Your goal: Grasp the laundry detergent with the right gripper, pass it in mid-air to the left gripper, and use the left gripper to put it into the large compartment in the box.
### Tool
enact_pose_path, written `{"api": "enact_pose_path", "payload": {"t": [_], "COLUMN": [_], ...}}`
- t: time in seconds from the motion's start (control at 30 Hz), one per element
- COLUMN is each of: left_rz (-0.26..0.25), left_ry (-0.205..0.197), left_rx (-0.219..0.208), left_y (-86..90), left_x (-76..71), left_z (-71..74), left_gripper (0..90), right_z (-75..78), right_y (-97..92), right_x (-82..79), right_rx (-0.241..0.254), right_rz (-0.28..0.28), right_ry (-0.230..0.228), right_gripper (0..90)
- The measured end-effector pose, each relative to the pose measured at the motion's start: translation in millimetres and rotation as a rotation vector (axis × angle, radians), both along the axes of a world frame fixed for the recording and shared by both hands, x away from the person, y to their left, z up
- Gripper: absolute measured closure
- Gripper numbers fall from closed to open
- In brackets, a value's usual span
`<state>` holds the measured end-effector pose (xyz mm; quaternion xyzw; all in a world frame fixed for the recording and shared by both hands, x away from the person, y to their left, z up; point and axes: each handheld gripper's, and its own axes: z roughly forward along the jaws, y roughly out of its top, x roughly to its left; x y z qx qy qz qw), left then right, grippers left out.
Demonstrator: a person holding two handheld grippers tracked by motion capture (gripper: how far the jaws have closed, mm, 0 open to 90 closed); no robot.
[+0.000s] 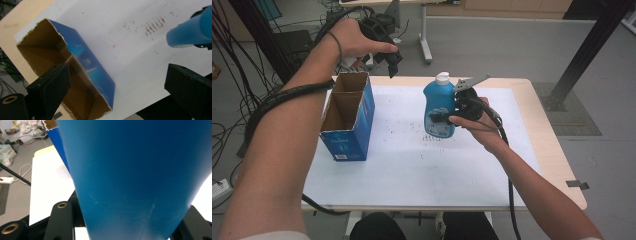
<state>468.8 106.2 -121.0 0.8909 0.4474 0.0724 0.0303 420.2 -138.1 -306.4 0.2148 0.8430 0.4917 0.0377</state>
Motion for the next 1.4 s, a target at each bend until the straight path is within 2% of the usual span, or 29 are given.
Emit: {"api": "enact_pose_path", "payload": {"t": [0.03, 0.07, 0.1, 0.37, 0.4, 0.5, 0.53, 0.8, 0.93, 0.97, 1.17, 1.3, 1.4], "left_rz": [-0.018, -0.056, -0.056, -0.185, -0.202, -0.247, -0.282, -0.349, -0.366, -0.385, -0.409, -0.429, -0.438], "left_ry": [-0.003, -0.007, -0.007, 0.010, 0.009, 0.013, 0.017, 0.048, 0.058, 0.058, 0.078, 0.096, 0.112], "left_rx": [-0.001, 0.004, 0.004, 0.037, 0.038, 0.030, 0.029, 0.038, 0.036, 0.039, 0.032, 0.054, 0.054], "left_y": [0.2, 0.4, 0.4, -2.9, -3.3, -3.2, -3.2, -6.7, -8.3, -8.2, -10.8, -14.0, -15.5], "left_x": [-0.8, -2.4, -2.4, -7.8, -9.1, -13.0, -16.3, -25.7, -29.7, -29.4, -35.0, -38.0, -40.3], "left_z": [1.4, 3.7, 3.7, 8.2, 9.1, 11.0, 11.0, 6.1, 2.7, 1.8, -6.3, -12.5, -17.1], "left_gripper": [6.1, 6.1, 6.0, 6.1, 6.4, 6.4, 6.8, 6.9, 6.2, 6.3, 6.2, 6.3, 6.3], "right_z": [1.6, 2.0, 2.0, 2.3, 0.8, -0.8, -2.0, -9.0, -11.1, -11.6, -12.7, -11.9, -10.4], "right_y": [6.5, 9.0, 9.0, 38.3, 45.8, 54.1, 59.4, 80.0, 85.9, 87.5, 97.8, 101.5, 104.5], "right_x": [4.1, 5.6, 5.6, 19.2, 21.8, 23.3, 24.0, 25.1, 23.8, 23.5, 20.5, 18.3, 16.2], "right_rx": [-0.003, -0.003, -0.003, -0.015, -0.015, -0.021, -0.023, -0.019, -0.023, -0.024, -0.030, -0.024, -0.016], "right_rz": [0.011, 0.016, 0.016, 0.084, 0.103, 0.123, 0.135, 0.201, 0.228, 0.237, 0.284, 0.304, 0.327], "right_ry": [0.010, 0.012, 0.012, 0.049, 0.062, 0.061, 0.061, 0.058, 0.053, 0.051, 0.035, 0.027, 0.013], "right_gripper": [44.7, 44.7, 44.7, 44.5, 44.5, 44.5, 44.5, 44.5, 44.5, 44.5, 44.4, 44.4, 44.4]}}
